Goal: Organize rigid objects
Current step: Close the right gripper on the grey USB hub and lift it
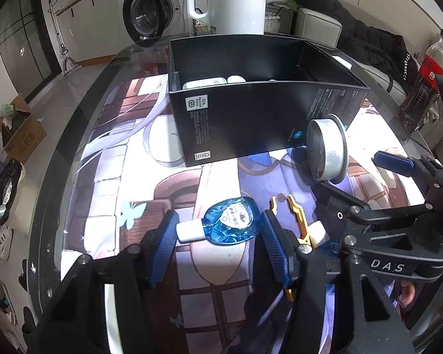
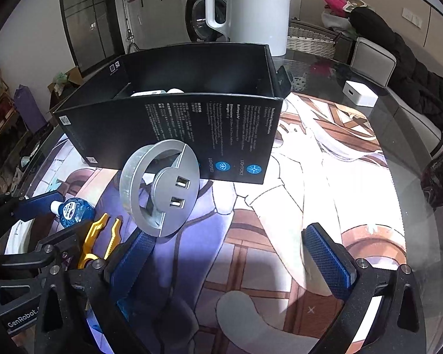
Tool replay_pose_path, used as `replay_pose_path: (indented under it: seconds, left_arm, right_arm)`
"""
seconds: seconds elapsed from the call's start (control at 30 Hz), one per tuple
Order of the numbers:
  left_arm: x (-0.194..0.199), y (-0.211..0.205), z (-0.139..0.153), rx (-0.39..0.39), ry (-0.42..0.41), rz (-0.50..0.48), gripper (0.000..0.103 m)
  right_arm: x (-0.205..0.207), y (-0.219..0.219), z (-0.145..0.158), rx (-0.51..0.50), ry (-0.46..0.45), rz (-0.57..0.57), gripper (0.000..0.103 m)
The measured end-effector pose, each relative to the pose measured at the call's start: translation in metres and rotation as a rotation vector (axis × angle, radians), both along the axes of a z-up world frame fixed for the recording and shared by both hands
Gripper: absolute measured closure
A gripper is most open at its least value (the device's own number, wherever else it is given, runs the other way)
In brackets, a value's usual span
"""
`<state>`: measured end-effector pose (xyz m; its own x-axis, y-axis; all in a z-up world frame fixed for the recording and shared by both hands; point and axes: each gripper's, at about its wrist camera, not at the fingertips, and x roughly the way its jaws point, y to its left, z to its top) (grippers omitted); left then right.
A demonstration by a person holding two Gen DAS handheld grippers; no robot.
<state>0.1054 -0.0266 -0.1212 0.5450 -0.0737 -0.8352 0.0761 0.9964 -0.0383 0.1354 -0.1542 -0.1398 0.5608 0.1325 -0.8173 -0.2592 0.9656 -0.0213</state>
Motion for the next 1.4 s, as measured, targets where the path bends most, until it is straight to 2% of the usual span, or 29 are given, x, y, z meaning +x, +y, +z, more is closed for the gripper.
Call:
replay_pose_path:
  seconds: [0.1, 0.2, 0.27, 0.43, 0.47, 0.53, 0.57, 0.6, 0.83, 1.2, 1.4]
  left_arm:
    - [0.001, 0.001, 0.001, -0.007, 0.010, 0.005, 0.047]
    - [0.001, 0.004, 0.000, 0.000, 0.007, 0.002, 0.047]
    - [0.001, 0.004, 0.000, -0.001, 0.007, 0.001, 0.047]
    - [0.001, 0.007, 0.001, -0.006, 0.014, 0.004, 0.047]
    - [0.001, 0.008, 0.001, -0.006, 0.015, 0.003, 0.047]
    - [0.000, 0.008, 0.001, -0.006, 0.016, -0.003, 0.047]
    - [0.000, 0.008, 0.001, -0.006, 0.016, -0.004, 0.047]
    - [0.000, 0.009, 0.001, -0.005, 0.015, -0.003, 0.047]
    - [-0.001, 0.012, 0.005, -0.012, 0.005, 0.001, 0.047]
    - [-0.007, 0.009, 0.012, -0.025, -0.016, -0.015, 0.047]
    - [-0.009, 0.007, 0.016, -0.028, -0.022, -0.016, 0.047]
  right_arm:
    - [0.002, -0.001, 0.001, 0.001, 0.009, -0.012, 0.000]
    - [0.001, 0.004, 0.003, 0.000, 0.008, 0.008, 0.007]
    - [0.001, 0.007, 0.005, 0.000, 0.000, 0.021, 0.018]
    - [0.002, 0.016, 0.005, 0.010, -0.001, 0.006, 0.025]
    - [0.002, 0.017, 0.006, 0.011, 0.000, 0.002, 0.029]
    - [0.003, 0.020, 0.008, 0.006, -0.001, 0.008, 0.045]
    - [0.003, 0.022, 0.010, 0.002, -0.003, 0.016, 0.058]
    - [0.003, 0.022, 0.010, 0.004, 0.001, 0.021, 0.065]
    - [-0.002, 0.009, 0.015, 0.040, 0.021, 0.036, 0.090]
    - [-0.018, -0.006, 0.028, 0.086, 0.010, 0.075, 0.097]
    - [-0.023, -0.006, 0.031, 0.105, 0.013, 0.098, 0.098]
